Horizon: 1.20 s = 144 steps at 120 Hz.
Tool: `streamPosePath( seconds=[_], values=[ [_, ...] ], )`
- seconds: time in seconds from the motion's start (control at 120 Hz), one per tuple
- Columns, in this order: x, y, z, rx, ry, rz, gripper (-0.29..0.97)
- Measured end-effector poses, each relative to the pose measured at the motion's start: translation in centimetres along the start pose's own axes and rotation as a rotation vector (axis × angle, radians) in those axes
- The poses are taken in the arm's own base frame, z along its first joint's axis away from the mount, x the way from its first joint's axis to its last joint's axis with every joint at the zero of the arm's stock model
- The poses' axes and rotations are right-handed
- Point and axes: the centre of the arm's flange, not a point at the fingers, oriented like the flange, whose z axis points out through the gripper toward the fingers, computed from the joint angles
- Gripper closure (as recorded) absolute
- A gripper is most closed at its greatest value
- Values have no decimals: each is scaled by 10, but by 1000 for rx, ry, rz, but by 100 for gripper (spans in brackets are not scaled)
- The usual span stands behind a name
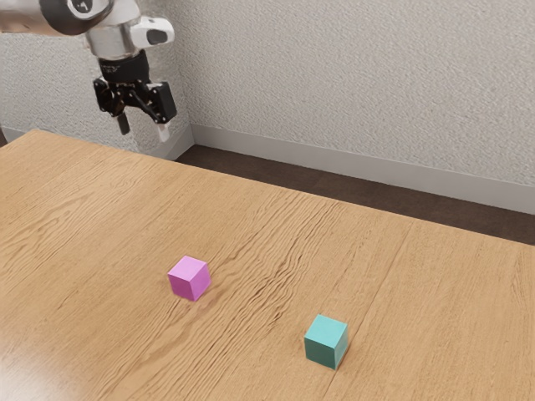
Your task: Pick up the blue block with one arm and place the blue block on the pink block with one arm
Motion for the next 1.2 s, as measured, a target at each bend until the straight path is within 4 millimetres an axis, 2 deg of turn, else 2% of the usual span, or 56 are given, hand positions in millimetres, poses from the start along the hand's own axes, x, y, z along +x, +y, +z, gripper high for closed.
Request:
streamPosePath(
  seconds=[0.075, 0.158, 0.217, 0.383, 0.517, 0.625, 0.758, 0.867, 1.033, 1.2],
  values=[
    [-12, 15, 26, -11, 5, 30, 2],
    [-29, 58, 43, -19, 26, 109, 2],
    [-35, 72, 61, -20, 32, 130, 2],
    [-29, 90, 118, -18, 49, 137, 2],
    [-21, 130, 150, -20, 76, 186, 2],
    [-18, 162, 165, -22, 95, 227, 2],
    [-23, 195, 174, -26, 110, 269, 2],
    [-23, 221, 200, -46, 86, 280, 2],
    [-25, 244, 220, -104, 69, 258, 2],
    [-32, 274, 256, -134, 26, 245, 2]
  ],
)
